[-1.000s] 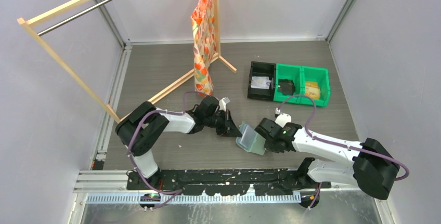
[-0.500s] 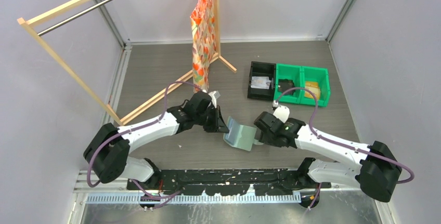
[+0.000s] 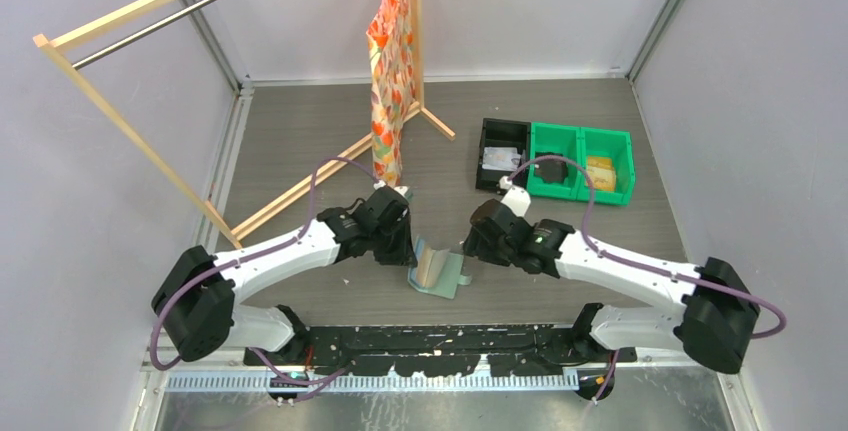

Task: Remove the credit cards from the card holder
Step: Remove the credit card from the card holder.

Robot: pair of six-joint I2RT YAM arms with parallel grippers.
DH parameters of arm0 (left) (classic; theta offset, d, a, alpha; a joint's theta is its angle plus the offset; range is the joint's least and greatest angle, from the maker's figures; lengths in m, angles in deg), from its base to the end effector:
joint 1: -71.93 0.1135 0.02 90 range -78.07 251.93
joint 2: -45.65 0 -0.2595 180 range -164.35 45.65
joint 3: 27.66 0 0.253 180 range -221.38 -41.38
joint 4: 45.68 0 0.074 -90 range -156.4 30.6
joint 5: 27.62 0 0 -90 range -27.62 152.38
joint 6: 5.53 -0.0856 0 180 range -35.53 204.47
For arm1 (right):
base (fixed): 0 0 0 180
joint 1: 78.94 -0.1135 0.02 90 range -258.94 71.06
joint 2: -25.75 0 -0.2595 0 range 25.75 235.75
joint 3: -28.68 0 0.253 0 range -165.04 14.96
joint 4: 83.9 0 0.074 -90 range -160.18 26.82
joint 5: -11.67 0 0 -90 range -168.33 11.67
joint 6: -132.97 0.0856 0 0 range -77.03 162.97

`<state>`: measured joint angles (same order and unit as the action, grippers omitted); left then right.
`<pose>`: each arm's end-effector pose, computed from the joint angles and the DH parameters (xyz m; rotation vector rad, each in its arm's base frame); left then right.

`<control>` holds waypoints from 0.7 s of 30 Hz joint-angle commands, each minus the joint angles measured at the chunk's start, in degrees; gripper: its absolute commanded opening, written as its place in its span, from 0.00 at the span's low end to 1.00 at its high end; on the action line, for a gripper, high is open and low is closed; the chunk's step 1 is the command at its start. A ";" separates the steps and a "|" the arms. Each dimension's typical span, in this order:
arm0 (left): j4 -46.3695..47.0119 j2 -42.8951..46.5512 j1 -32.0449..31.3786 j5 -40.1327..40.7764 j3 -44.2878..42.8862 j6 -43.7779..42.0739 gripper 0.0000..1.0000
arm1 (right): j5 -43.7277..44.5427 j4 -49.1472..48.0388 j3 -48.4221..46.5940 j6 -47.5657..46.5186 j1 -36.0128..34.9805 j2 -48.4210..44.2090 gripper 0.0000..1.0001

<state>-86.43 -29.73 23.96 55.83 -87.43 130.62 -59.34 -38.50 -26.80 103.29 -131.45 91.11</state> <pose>0.1844 -0.2192 0.1641 0.0907 2.7341 -0.7119 0.1738 0.1809 0.1786 0.3014 2.4917 0.4208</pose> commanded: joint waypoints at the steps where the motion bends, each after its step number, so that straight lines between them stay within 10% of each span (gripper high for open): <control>1: -1.27 1.94 -0.56 2.28 -1.90 -0.38 0.00 | -3.99 -10.77 -2.99 2.13 -1.58 5.06 0.54; 12: -0.13 2.43 -0.73 1.28 -0.77 0.91 0.01 | -8.22 -16.19 -5.24 1.27 -3.70 13.51 0.54; 21: -0.30 2.90 -0.73 2.08 -0.21 1.13 0.01 | -8.47 -17.45 -1.35 2.69 -4.24 16.27 0.23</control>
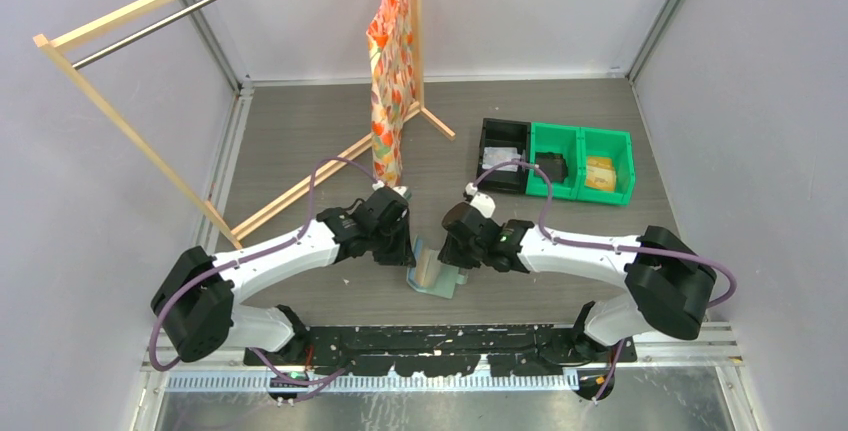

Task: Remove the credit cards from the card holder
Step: Remove the credit card from the card holder.

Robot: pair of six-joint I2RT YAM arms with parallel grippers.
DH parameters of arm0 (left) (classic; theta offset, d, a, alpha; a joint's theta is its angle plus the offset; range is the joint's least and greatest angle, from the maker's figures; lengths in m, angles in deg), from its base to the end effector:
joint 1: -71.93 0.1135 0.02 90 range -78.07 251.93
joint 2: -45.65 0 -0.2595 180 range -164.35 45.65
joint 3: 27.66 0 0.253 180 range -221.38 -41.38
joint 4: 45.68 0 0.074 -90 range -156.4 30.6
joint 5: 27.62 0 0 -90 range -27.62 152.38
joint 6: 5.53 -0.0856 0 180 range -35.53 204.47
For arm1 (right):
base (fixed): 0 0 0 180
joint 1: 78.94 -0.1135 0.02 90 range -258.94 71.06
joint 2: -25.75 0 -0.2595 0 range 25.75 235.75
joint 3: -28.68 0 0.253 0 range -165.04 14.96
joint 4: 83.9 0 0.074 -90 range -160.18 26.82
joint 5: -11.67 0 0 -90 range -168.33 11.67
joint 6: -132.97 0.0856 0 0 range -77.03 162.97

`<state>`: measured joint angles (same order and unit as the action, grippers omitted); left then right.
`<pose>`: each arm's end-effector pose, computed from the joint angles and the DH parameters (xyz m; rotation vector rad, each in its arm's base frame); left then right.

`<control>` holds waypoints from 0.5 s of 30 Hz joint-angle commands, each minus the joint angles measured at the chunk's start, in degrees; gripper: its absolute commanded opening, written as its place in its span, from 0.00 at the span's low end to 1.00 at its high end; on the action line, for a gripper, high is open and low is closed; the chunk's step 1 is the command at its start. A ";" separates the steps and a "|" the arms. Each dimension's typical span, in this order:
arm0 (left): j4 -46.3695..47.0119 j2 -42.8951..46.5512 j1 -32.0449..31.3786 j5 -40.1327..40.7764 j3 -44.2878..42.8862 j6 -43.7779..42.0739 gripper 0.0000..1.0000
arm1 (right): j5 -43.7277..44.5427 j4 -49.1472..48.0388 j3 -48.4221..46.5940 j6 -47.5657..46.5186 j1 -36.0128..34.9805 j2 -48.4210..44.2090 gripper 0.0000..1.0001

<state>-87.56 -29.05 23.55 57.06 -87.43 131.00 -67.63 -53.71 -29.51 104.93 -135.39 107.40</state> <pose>0.1821 -0.2169 0.1654 0.0820 2.7339 -0.6864 0.1835 0.2480 0.1422 0.2045 2.5888 0.6075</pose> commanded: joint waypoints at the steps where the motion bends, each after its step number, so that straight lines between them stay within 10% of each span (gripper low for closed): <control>1: 0.79 2.31 -0.31 0.85 -0.05 0.76 0.01 | -0.31 -2.31 1.78 1.14 -0.30 0.00 0.18; 9: -0.48 3.80 -0.23 2.91 1.33 0.25 0.01 | -0.46 -6.65 6.62 -1.71 -0.26 0.74 0.01; 15: -4.20 4.03 -0.22 6.27 1.28 0.67 0.37 | -1.49 -9.75 9.24 -4.49 -0.21 0.82 0.01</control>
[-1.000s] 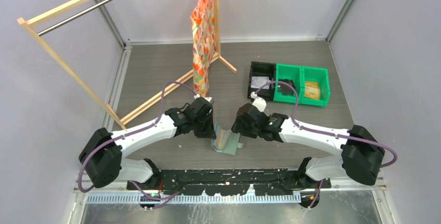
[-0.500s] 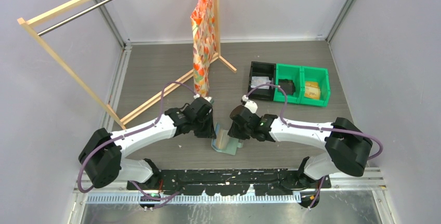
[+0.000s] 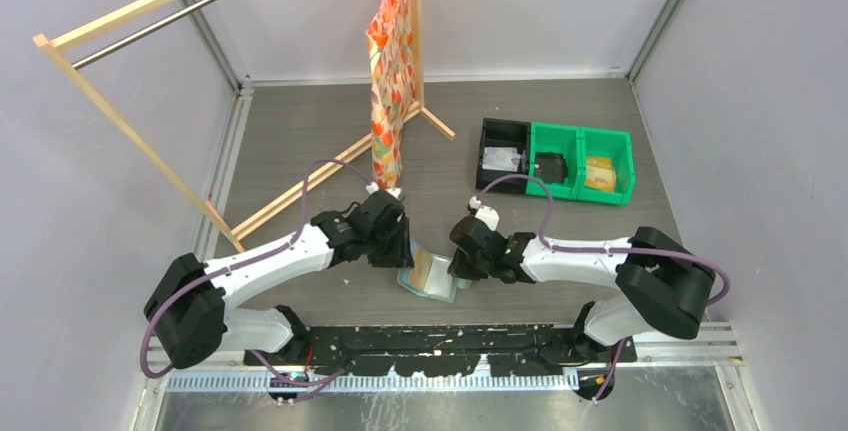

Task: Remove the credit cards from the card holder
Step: Remove the credit card from the card holder.

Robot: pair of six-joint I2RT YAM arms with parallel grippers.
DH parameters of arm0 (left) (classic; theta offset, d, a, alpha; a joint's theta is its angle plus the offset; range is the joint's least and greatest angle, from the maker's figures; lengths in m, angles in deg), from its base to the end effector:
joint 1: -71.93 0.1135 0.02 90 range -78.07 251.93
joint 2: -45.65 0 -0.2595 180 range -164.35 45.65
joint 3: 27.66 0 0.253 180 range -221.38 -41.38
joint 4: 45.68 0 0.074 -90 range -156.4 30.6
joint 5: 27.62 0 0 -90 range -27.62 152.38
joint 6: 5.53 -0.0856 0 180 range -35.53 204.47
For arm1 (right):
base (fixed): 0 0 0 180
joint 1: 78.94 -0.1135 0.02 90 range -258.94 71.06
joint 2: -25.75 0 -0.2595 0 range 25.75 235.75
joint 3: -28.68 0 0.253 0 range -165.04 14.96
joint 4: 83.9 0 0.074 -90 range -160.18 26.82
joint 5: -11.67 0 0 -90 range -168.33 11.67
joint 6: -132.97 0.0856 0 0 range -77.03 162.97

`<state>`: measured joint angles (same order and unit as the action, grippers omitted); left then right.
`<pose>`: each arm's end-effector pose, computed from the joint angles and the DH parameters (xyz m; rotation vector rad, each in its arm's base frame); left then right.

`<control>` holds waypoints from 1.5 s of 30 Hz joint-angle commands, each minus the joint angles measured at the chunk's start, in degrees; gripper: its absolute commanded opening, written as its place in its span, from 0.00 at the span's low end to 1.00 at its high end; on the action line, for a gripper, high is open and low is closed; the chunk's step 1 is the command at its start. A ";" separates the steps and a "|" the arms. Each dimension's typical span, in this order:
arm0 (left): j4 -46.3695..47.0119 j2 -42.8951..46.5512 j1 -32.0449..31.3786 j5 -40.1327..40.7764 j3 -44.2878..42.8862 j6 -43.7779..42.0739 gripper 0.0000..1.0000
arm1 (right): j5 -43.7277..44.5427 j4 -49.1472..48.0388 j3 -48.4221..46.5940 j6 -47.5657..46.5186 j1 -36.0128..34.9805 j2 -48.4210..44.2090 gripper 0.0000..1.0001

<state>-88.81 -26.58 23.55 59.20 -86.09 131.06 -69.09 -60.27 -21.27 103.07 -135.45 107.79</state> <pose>0.1781 -0.2076 0.1666 0.0649 2.7181 -0.6459 0.1702 0.2323 0.1051 0.1481 2.6312 0.5795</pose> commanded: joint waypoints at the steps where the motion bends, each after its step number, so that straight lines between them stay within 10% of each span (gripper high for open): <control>1: -3.63 1.64 -0.22 5.09 -0.34 0.54 0.39 | -0.11 -3.16 0.94 -3.40 -0.19 0.67 0.01; 9: -4.57 2.78 -0.22 6.45 -1.38 0.98 0.40 | 3.71 2.08 -1.26 -8.44 -0.12 0.20 0.01; 19: 0.71 7.36 -1.01 6.68 -0.32 0.96 0.36 | 7.43 10.90 -3.91 -7.83 -0.17 -5.60 0.35; 45: 20.33 -4.83 0.04 -10.30 4.87 4.87 0.24 | 8.66 6.44 -11.04 -4.83 -4.30 -14.41 0.38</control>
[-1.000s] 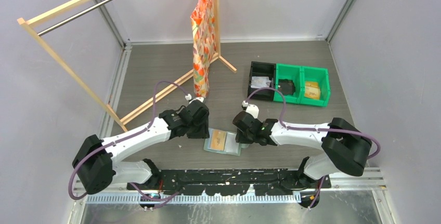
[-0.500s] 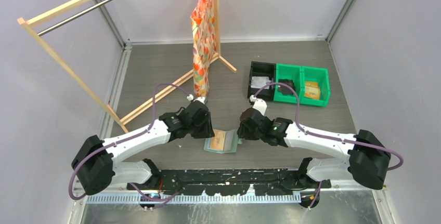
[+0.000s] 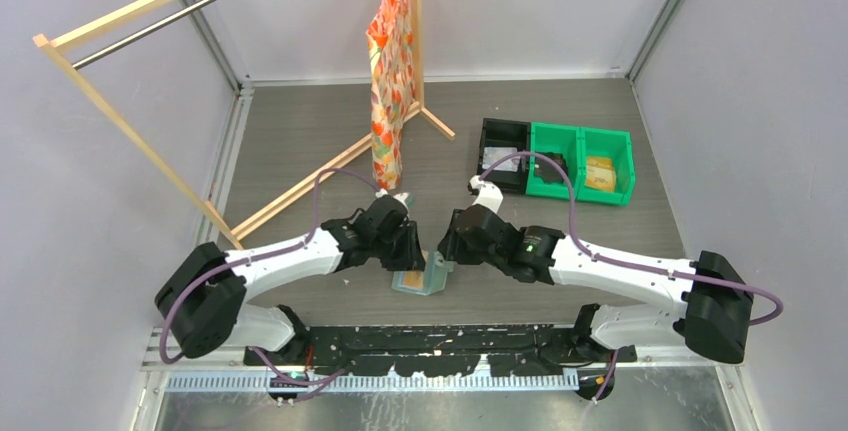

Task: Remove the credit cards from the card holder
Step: Remove the credit card from the card holder.

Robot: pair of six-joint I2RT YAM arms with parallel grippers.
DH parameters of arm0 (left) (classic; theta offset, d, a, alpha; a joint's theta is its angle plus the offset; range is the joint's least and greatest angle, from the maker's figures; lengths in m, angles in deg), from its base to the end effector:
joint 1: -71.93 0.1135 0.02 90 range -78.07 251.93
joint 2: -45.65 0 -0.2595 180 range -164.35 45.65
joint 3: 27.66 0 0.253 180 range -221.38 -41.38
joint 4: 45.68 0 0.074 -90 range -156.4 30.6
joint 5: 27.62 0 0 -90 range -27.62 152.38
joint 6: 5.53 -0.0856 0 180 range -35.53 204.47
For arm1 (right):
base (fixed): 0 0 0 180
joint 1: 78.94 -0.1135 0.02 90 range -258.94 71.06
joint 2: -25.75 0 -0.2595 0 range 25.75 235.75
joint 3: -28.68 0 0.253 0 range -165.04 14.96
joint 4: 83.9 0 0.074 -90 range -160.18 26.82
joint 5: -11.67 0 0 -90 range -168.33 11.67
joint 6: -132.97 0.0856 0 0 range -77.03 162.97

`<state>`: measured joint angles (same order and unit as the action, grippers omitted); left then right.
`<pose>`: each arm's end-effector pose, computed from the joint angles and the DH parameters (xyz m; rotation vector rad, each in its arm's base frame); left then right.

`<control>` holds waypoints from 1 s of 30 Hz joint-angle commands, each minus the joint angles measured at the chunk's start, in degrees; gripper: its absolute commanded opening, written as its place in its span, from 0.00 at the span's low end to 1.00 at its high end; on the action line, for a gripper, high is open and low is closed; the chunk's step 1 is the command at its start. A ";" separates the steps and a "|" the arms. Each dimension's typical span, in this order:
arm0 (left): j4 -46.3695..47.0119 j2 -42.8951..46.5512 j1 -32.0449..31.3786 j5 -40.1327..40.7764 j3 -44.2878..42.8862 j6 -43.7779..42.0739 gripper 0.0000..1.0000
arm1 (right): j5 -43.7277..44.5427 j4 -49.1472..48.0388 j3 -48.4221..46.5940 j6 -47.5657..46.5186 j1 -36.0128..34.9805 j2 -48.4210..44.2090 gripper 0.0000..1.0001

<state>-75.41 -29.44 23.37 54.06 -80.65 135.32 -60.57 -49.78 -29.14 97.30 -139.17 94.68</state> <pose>0.1798 -0.2224 0.1443 0.0140 2.6958 -0.8379 0.1639 0.2340 0.1965 0.0307 2.4018 0.6282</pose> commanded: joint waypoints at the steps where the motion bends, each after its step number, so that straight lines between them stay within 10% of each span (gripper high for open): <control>1: 8.13 -2.74 0.16 -6.28 -0.63 0.79 0.24 | 0.02 -4.53 -3.33 1.11 -0.64 -1.18 0.38; 30: 16.19 -12.40 -0.58 -9.00 -2.69 3.67 0.19 | -3.96 -21.97 14.39 17.55 0.03 9.05 0.01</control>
<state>-60.24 -43.10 22.91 44.07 -80.93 139.30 -64.72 -65.54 -16.66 110.67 -139.45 99.61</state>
